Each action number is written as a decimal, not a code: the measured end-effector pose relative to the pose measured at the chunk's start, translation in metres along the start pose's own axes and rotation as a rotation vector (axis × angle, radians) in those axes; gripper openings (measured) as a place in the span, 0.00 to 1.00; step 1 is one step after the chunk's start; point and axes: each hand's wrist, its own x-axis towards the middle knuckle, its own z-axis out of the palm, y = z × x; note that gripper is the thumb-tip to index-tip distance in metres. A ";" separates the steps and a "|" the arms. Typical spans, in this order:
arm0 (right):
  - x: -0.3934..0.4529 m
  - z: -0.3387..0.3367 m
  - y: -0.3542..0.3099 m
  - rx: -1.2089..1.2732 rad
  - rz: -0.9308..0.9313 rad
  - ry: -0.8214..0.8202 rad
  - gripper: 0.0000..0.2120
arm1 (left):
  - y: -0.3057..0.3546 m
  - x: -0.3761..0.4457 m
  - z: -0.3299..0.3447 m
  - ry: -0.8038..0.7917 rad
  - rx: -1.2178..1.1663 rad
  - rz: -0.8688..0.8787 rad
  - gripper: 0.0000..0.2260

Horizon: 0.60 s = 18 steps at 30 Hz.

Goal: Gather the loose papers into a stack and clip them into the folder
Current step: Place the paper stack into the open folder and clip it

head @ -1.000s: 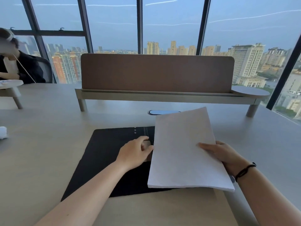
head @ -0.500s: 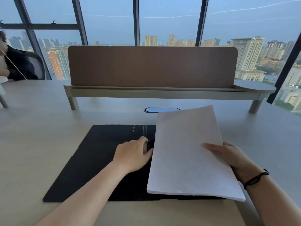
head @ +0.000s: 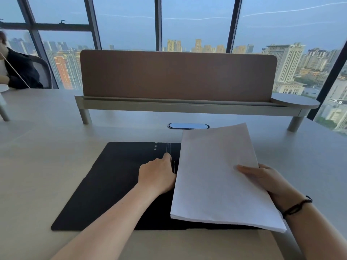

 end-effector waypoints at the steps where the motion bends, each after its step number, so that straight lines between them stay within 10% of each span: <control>1: -0.001 0.001 0.000 0.004 0.005 -0.004 0.08 | 0.000 0.001 -0.001 -0.003 -0.010 -0.017 0.24; 18: 0.006 0.015 0.007 0.014 0.048 -0.064 0.08 | -0.030 0.005 -0.021 -0.284 -0.543 -0.039 0.10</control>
